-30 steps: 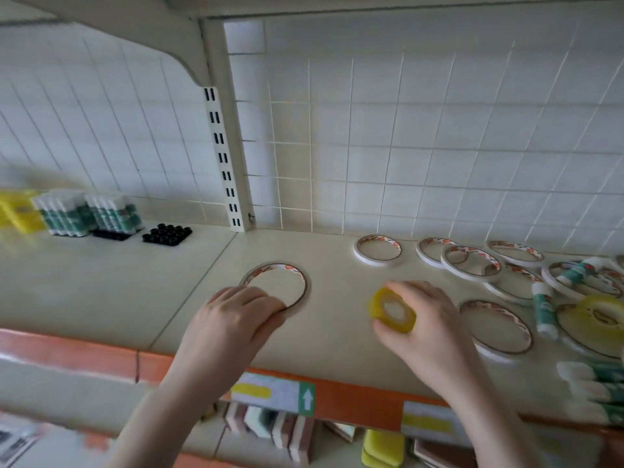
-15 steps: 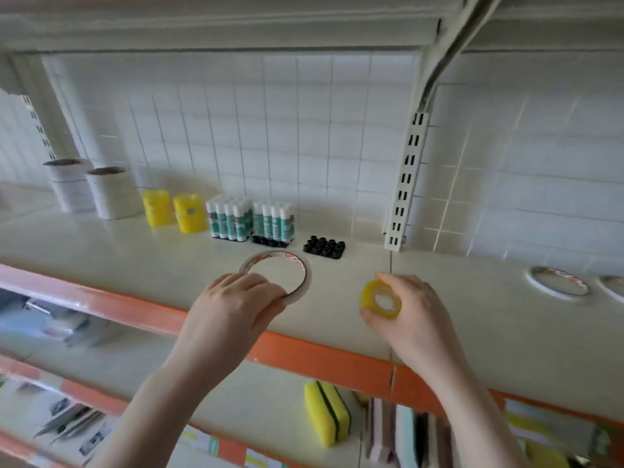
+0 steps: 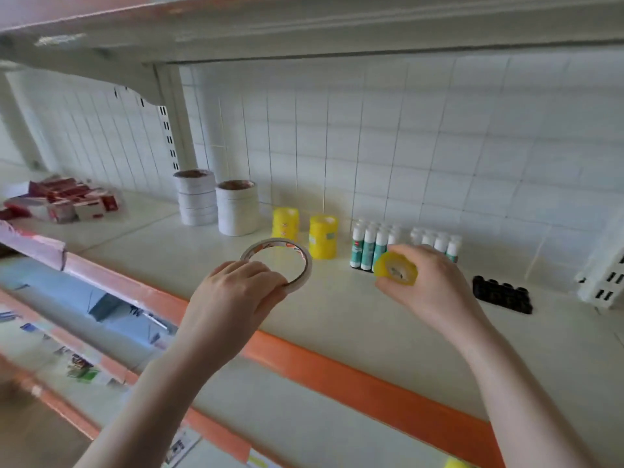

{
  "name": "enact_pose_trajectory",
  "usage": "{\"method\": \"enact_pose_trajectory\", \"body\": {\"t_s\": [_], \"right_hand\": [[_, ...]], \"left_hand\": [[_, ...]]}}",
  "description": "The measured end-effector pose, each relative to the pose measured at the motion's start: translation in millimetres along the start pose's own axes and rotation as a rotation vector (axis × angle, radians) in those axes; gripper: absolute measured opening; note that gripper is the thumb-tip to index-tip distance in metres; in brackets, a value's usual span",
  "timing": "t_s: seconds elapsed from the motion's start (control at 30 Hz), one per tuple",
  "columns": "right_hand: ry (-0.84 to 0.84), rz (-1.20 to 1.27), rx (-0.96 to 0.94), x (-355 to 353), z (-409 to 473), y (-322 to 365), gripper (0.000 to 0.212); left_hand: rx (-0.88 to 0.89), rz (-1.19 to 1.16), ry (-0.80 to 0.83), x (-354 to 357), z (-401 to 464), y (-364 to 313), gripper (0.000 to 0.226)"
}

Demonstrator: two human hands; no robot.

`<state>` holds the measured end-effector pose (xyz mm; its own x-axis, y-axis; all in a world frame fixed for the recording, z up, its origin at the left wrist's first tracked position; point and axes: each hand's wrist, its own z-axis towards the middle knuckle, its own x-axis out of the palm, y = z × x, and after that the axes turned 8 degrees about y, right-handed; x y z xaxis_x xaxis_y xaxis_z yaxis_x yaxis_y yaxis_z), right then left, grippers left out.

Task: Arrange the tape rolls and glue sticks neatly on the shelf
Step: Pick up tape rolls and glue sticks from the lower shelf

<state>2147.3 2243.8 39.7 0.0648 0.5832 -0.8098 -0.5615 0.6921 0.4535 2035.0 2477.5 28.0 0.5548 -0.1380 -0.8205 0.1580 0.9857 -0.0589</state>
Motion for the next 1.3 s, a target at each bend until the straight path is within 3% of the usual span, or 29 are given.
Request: {"method": "enact_pose_trajectory", "body": {"t_s": [0.4, 0.77, 1.3], "right_hand": [[0.099, -0.07, 0.036, 50.9, 145.7, 53.7, 0.046], [0.32, -0.164, 0.218, 70.7, 193.7, 45.1, 0.058], [0.332, -0.087, 0.278, 78.6, 200.4, 40.9, 0.068]], "left_hand": [[0.089, -0.034, 0.017, 11.6, 54.6, 134.6, 0.031], [0.272, -0.182, 0.044, 37.3, 93.3, 172.3, 0.031], [0.317, -0.248, 0.076, 52.0, 102.9, 192.8, 0.028]]}}
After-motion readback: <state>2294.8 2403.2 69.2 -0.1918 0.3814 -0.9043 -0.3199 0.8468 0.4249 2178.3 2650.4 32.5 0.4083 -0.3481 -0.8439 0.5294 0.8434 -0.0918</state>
